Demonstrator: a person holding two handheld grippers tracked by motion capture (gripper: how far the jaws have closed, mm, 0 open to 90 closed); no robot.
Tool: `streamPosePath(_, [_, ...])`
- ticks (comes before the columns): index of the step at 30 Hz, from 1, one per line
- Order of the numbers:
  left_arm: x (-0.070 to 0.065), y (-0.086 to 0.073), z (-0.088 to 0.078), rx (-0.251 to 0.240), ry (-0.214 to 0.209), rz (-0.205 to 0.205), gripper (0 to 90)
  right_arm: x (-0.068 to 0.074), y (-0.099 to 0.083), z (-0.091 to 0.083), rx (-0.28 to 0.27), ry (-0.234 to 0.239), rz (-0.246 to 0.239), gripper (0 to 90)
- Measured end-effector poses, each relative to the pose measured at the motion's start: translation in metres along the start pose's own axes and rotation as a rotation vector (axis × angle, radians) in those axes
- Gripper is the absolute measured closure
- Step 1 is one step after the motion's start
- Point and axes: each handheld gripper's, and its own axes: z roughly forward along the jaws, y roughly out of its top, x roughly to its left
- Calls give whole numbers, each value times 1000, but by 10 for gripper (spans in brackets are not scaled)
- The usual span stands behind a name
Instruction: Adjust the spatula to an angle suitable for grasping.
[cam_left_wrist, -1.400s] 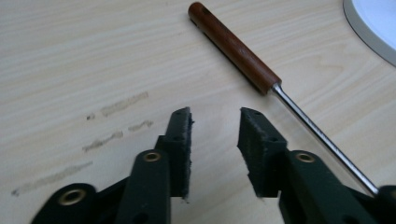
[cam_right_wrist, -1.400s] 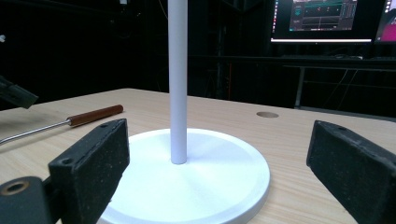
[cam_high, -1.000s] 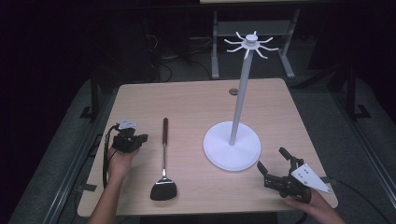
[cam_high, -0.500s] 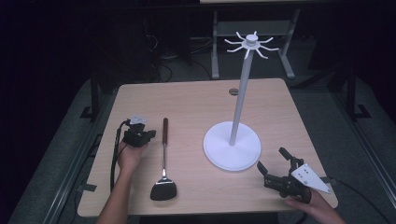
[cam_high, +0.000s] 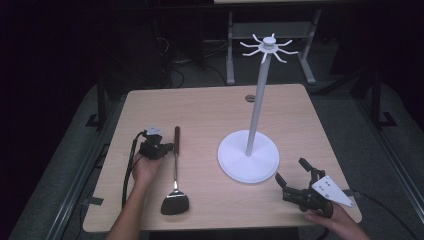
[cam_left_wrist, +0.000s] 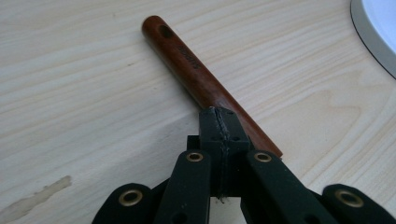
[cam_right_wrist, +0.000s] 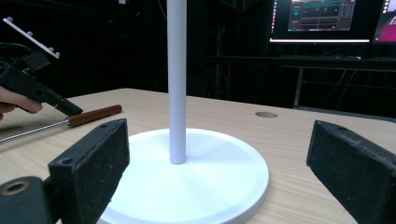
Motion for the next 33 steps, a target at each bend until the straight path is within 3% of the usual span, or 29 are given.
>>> streamPosePath(9, [-8, 3, 6, -9, -18, 29, 896, 0, 0, 0, 0, 0, 1, 55])
streamPosePath(24, [-25, 7, 13, -26, -89, 30, 896, 0, 0, 0, 0, 0, 0, 55])
streamPosePath(33, [-32, 8, 17, -12, -126, 49, 896, 0, 0, 0, 0, 0, 0, 55])
